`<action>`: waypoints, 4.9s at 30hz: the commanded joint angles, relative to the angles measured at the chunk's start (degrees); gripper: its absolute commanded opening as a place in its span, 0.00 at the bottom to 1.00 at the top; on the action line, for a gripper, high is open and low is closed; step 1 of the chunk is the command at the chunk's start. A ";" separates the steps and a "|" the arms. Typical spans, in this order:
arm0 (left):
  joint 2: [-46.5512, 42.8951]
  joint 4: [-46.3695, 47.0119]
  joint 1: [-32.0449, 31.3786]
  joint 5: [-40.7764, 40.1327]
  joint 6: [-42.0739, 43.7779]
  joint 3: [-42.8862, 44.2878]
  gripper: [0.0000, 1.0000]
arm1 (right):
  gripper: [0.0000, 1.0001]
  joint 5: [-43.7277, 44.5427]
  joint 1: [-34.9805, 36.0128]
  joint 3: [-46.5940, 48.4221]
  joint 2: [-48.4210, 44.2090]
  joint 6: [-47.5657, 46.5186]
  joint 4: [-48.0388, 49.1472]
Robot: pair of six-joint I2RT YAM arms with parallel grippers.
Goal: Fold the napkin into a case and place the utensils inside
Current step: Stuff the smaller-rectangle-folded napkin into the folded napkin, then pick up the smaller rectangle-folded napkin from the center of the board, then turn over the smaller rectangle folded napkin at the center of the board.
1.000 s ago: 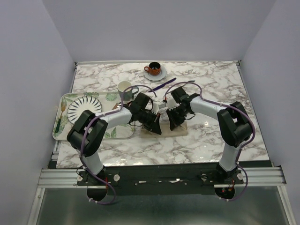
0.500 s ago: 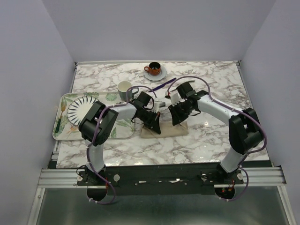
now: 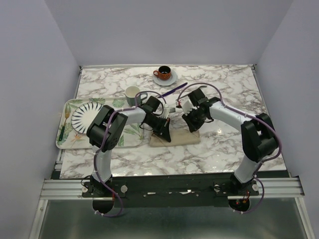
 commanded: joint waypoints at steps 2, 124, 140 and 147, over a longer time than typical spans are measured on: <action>2.94 -1.30 0.72 -2.78 2.05 0.71 0.00 | 0.20 0.08 -0.10 -1.08 4.97 2.15 -0.85; -10.76 0.64 10.65 -3.39 0.29 3.78 0.51 | 0.01 -8.29 -0.71 3.40 1.28 -22.55 6.96; -16.22 -1.12 18.65 -6.30 -0.24 3.53 0.51 | 0.01 18.87 -1.60 -5.64 -6.80 -24.74 35.67; -19.29 -0.25 19.79 -6.73 -0.15 -0.34 0.51 | 0.01 25.38 2.27 -18.65 -9.79 -33.26 54.16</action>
